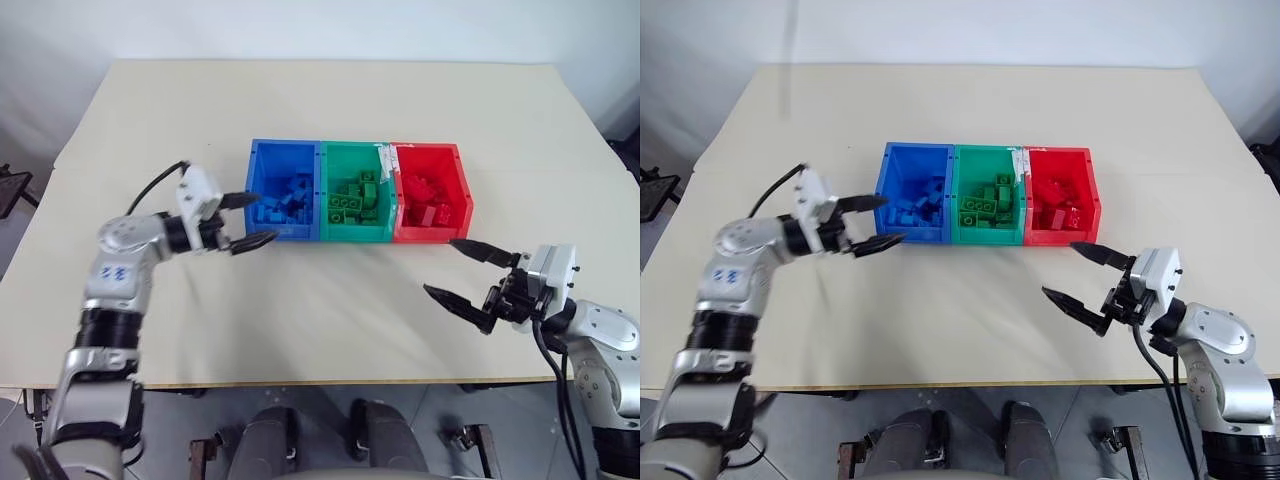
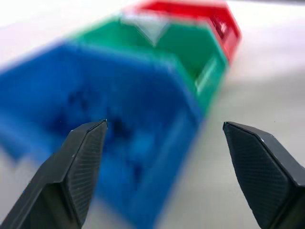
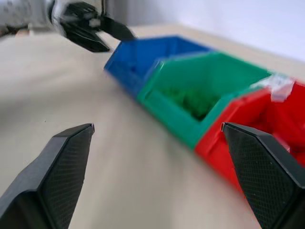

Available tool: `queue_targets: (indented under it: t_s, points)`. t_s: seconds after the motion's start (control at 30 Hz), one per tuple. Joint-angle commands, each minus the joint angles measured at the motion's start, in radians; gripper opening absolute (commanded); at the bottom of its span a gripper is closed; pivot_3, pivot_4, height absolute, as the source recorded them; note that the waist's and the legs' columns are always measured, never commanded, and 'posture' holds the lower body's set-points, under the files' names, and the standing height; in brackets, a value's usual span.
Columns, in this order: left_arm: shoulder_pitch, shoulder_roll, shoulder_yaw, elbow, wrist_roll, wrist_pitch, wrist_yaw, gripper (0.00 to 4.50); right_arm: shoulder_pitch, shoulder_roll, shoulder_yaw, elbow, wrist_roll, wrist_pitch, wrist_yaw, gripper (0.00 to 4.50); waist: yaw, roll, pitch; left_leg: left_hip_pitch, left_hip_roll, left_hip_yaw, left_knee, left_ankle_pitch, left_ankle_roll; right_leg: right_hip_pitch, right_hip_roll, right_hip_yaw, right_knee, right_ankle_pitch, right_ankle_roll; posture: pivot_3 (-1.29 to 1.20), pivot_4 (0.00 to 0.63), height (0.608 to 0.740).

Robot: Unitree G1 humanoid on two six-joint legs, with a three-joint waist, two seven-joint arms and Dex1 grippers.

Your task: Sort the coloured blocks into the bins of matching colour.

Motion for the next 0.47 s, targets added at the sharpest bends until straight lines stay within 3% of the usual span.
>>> queue_targets:
  t_s: [0.03, 0.23, 0.47]
  points:
    - [0.103, 0.099, 0.055, -0.063, -0.029, -0.009, -0.092, 4.14, 0.039, -0.050, -0.032, 0.014, 0.002, -0.053, 0.102, 4.50, 0.001, 0.000, 0.000, 0.000, 0.000, 0.000, 0.000, 0.000, 0.000, 0.001, -0.001, 0.000, 0.000, 0.000, 0.000, 0.00, 0.150, 0.740]
    - [0.280, 0.118, 0.131, -0.102, -0.019, -0.124, -0.066, 4.14, 0.065, -0.099, -0.051, 0.102, -0.008, -0.114, 0.208, 4.50, 0.015, 0.000, 0.000, 0.000, -0.002, -0.004, 0.001, -0.003, 0.002, 0.002, -0.007, 0.004, -0.005, 0.000, -0.001, 0.00, 0.150, 0.740]
    - [0.299, 0.091, 0.137, -0.132, -0.016, -0.143, 0.016, 4.14, 0.027, -0.088, -0.040, 0.158, -0.022, -0.137, 0.206, 4.50, 0.015, 0.000, 0.000, 0.000, -0.001, -0.004, 0.000, -0.006, -0.004, 0.002, -0.008, 0.003, -0.004, 0.001, -0.001, 0.00, 0.150, 0.740]
